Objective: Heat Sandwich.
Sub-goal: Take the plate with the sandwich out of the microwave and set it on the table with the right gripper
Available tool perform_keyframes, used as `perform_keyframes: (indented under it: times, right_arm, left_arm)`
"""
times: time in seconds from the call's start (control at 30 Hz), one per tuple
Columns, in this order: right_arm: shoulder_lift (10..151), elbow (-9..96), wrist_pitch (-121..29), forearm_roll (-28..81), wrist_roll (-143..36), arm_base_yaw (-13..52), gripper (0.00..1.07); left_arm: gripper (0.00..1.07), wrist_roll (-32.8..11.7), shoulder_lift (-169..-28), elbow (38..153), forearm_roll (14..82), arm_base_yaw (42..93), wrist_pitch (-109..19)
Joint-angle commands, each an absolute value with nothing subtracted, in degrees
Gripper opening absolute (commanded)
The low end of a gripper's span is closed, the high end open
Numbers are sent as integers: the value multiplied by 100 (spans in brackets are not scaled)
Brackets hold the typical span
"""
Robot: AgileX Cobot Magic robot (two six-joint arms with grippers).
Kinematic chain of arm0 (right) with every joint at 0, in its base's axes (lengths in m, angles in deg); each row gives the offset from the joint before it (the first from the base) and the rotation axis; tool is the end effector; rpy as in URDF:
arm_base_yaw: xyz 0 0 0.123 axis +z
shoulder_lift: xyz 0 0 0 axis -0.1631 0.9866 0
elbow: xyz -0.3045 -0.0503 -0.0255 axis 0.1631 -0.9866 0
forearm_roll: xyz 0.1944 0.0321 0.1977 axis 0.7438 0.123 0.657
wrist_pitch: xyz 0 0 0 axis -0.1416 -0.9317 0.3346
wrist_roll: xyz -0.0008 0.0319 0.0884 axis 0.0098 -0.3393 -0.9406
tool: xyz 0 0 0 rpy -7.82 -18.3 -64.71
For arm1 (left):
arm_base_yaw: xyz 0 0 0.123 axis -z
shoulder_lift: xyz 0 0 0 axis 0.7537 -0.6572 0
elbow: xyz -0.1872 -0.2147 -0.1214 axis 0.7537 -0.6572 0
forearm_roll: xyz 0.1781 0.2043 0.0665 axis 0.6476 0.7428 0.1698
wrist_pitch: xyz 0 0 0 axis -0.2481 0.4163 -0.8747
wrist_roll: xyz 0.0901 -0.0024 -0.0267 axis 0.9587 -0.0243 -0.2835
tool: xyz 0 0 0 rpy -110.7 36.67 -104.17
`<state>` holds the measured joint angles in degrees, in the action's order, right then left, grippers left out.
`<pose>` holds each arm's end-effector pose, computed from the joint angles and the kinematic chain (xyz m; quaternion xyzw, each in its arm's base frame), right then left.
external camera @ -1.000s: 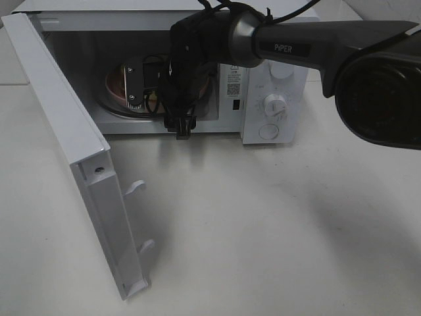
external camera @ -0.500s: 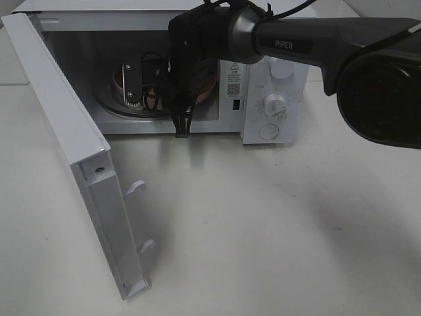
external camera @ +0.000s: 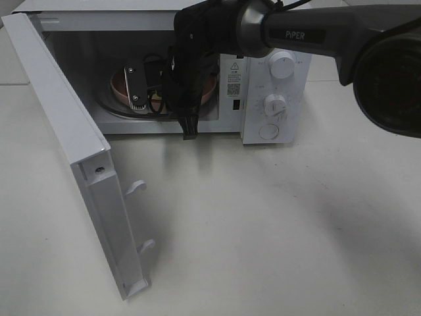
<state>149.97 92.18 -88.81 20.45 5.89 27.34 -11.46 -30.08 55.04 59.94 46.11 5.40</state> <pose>0.4677 0.3413 0.1603 -0.7532 0.5889 -0.1096 0.2718 -0.0058 -0.0041 0.2927 0.0017 0.8523 0.0029 0.5230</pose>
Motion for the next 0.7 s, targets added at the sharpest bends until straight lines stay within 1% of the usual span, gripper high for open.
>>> perform_keyframes:
  times: [0.03,0.5,0.7]
  right_arm:
    - [14945,9143,-8978,2228,589,2734,0]
    - [14882,9138,-8772,2228,589,2757,0]
    - [14768,9132,-8795,2223,561,2866,0]
  left_arm:
    - [100,-1152,-2951,5504,5954,4611,483]
    - [100,-1152,-2951,5504,5954,4611,483]
    - [100,-1152,-2951,5504,5954,4611,483]
